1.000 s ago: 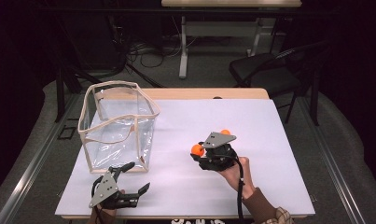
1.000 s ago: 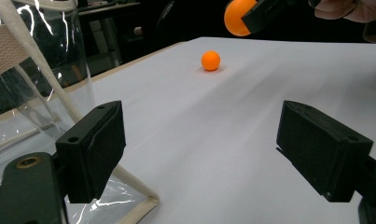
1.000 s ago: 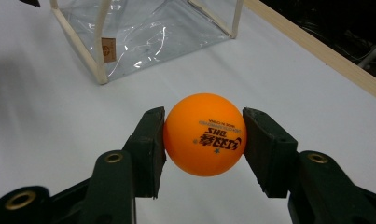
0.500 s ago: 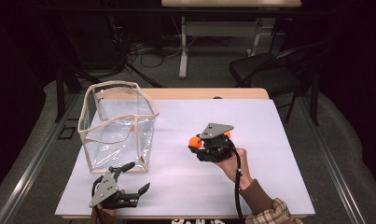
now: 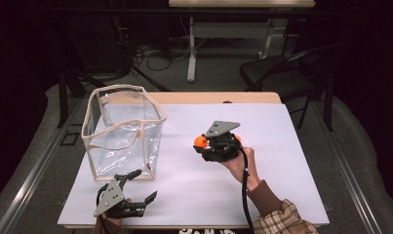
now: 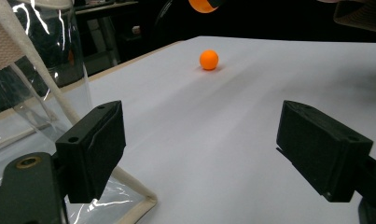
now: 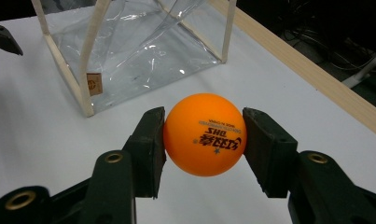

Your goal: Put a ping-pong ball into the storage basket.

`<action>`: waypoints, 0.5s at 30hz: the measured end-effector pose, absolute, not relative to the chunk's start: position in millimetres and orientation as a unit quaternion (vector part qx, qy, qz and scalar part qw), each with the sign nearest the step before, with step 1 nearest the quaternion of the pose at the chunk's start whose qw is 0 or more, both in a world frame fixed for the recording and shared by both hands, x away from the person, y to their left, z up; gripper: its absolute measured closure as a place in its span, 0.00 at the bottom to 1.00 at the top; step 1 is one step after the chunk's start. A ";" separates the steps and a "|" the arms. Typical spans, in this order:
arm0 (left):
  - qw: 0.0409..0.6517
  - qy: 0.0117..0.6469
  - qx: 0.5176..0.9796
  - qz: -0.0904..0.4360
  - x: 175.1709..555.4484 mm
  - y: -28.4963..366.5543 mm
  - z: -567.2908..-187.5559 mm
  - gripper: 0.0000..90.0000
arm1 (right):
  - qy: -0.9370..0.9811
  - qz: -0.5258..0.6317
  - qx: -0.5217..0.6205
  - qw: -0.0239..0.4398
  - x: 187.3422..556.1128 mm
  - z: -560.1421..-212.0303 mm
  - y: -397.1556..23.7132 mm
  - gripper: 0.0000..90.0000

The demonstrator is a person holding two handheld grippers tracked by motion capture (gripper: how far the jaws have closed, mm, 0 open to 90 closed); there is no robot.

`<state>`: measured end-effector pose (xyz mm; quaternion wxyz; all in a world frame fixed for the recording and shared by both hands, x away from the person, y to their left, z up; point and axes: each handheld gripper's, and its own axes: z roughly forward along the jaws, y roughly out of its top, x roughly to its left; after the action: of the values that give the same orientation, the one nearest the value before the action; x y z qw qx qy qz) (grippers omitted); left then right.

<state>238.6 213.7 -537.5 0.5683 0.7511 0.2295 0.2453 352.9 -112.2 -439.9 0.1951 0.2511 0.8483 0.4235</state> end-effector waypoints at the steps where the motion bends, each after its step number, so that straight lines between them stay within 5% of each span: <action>1: 0.568 0.229 0.751 0.245 238.6 213.7 -537.5 0.17 | 0.848 0.425 0.252 0.195 353.9 -439.3 -111.2 0.56; 15: 0.569 0.230 0.751 0.244 238.7 213.4 -537.8 0.17 | 0.849 0.427 0.245 0.191 364.0 -432.4 -101.3 0.56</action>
<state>238.7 213.4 -537.8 0.5694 0.7505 0.2301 0.2440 364.0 -101.3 -432.4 0.1911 0.2451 0.8491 0.4271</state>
